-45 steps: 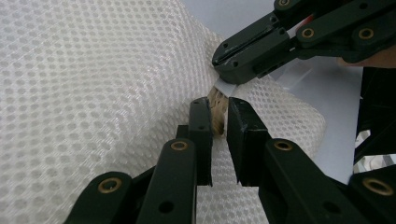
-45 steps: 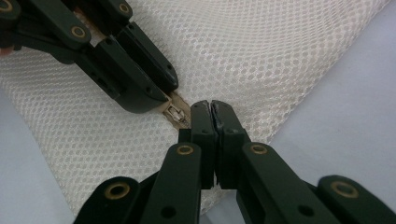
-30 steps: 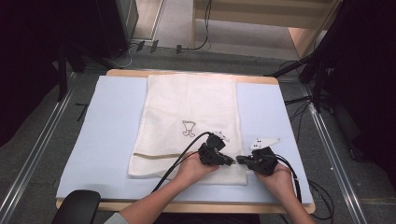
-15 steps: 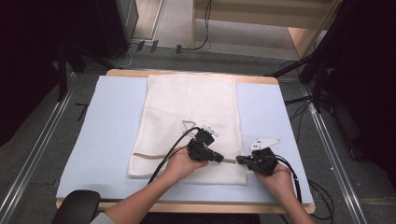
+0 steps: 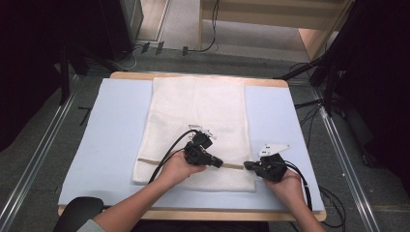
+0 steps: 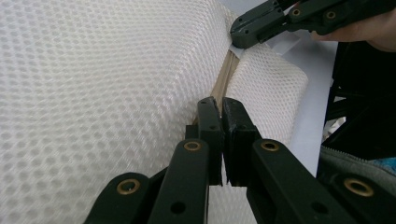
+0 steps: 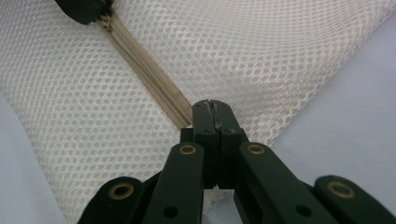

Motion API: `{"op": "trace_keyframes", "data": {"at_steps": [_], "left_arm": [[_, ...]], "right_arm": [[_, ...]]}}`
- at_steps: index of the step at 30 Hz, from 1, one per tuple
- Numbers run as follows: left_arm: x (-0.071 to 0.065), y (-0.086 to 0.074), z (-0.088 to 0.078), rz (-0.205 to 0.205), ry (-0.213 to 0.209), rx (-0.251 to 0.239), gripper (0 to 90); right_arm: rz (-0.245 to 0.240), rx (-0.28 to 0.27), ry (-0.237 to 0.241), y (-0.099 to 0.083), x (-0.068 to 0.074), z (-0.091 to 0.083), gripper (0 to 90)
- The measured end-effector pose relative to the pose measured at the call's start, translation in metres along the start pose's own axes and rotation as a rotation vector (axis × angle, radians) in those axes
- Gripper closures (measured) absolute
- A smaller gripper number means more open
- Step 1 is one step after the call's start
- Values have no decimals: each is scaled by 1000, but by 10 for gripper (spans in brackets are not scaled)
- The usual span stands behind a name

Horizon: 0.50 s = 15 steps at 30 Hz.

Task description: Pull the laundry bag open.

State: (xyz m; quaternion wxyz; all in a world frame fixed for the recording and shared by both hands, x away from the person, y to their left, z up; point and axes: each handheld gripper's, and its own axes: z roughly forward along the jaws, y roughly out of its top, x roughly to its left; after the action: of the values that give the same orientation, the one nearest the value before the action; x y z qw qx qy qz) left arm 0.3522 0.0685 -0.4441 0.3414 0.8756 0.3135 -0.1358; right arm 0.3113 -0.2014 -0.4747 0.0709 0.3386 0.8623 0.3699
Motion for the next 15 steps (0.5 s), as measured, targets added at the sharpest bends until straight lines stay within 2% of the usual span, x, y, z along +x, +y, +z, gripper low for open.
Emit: {"op": "trace_keyframes", "data": {"at_steps": [7, 15], "left_arm": [[9, -7, -22, -23, 8, -21, 888], [14, -15, -35, -41, -15, -19, 887]], "right_arm": [[0, -3, 3, 0, 0, 0, 900], [2, -4, 6, 0, 0, 0, 900]]}}
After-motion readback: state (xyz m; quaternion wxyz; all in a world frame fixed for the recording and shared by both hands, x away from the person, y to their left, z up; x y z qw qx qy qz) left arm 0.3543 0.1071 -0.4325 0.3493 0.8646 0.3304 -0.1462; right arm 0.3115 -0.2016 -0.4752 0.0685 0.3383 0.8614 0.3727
